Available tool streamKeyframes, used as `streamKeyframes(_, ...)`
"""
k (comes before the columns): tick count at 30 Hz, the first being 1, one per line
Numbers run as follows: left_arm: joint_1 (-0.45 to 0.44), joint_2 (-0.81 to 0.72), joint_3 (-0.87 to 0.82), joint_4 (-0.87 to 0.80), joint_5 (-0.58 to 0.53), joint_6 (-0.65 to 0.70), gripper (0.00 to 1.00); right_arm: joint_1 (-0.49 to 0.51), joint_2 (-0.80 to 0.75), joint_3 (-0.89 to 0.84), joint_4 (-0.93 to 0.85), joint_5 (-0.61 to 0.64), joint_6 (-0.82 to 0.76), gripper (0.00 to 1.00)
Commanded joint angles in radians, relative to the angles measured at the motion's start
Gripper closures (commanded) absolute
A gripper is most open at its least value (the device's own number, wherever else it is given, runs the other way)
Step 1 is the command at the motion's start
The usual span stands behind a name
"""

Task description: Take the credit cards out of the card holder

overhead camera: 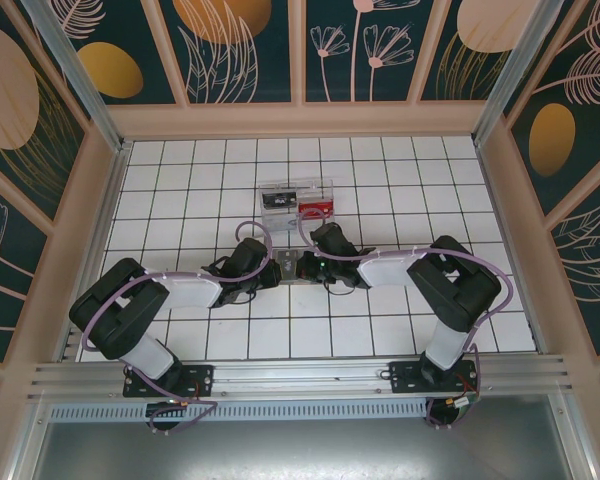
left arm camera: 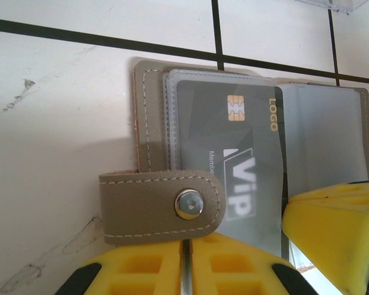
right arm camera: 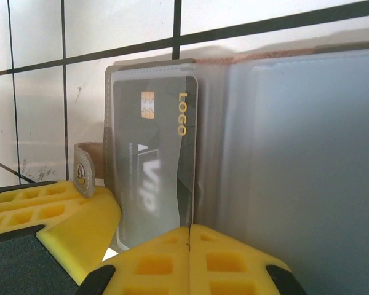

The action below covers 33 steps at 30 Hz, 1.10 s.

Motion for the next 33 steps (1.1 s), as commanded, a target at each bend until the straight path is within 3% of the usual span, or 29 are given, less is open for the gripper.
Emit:
streamKeyframes(1, 0.000, 0.012, -0.012, -0.019, -0.004, -0.009, 0.88, -0.008, -0.028, -0.025, 0.034, -0.010, 0.011, 1.00)
streamKeyframes(5, 0.000, 0.026, -0.001, -0.054, -0.036, -0.010, 0.93, -0.030, -0.068, -0.057, 0.021, 0.005, 0.006, 1.00)
streamKeyframes(16, 0.001, 0.010, -0.005, -0.046, -0.025, -0.012, 0.93, -0.049, -0.097, -0.092, 0.036, -0.006, 0.005, 1.00)
streamKeyframes(18, 0.001, 0.010, -0.005, -0.046, -0.024, -0.011, 0.93, -0.049, -0.090, -0.092, 0.056, -0.020, 0.005, 0.88)
streamKeyframes(21, 0.000, 0.010, -0.006, -0.044, -0.017, -0.010, 0.93, -0.050, -0.078, -0.080, 0.072, -0.021, 0.004, 0.83)
streamKeyframes(33, 0.001, 0.006, -0.005, -0.040, -0.008, -0.006, 0.93, -0.066, -0.010, -0.044, 0.084, -0.039, 0.003, 0.82)
